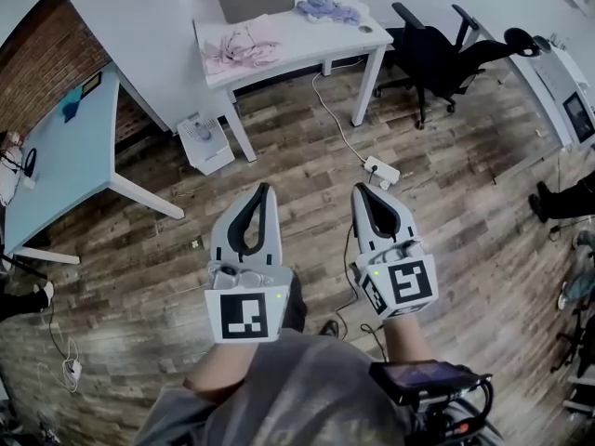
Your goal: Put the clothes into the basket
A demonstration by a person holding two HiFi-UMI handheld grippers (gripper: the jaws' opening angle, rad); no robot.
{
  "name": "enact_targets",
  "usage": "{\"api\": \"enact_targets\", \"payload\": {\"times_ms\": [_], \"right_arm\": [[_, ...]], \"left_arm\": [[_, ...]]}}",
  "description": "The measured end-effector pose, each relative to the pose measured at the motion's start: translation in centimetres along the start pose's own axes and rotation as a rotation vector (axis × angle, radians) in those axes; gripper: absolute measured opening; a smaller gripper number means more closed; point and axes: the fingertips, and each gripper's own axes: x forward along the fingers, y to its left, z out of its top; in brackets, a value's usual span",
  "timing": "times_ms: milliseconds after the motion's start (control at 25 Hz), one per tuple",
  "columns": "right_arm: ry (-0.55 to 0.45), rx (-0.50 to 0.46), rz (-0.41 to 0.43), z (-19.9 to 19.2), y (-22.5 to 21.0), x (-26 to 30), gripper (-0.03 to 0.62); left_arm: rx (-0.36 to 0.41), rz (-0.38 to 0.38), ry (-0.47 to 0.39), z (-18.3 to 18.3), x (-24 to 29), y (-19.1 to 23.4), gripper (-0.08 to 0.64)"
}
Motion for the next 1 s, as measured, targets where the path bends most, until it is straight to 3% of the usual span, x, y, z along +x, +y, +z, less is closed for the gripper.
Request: {"api": "enact_targets", "payload": {"times_ms": [520, 1000], "right_arm": [[-0.043, -0.018, 0.008, 3.0, 0.8, 14.5, 0.006], [-0.02, -0.025, -0.049, 3.1, -2.3, 18.2, 0.006]], "left_arm": [[-0.006, 0.011, -0.072, 0.4, 8.9, 11.1, 0.009], [-0.032, -0.048, -0.045, -1.2, 14.2, 12.0, 0.009]]}}
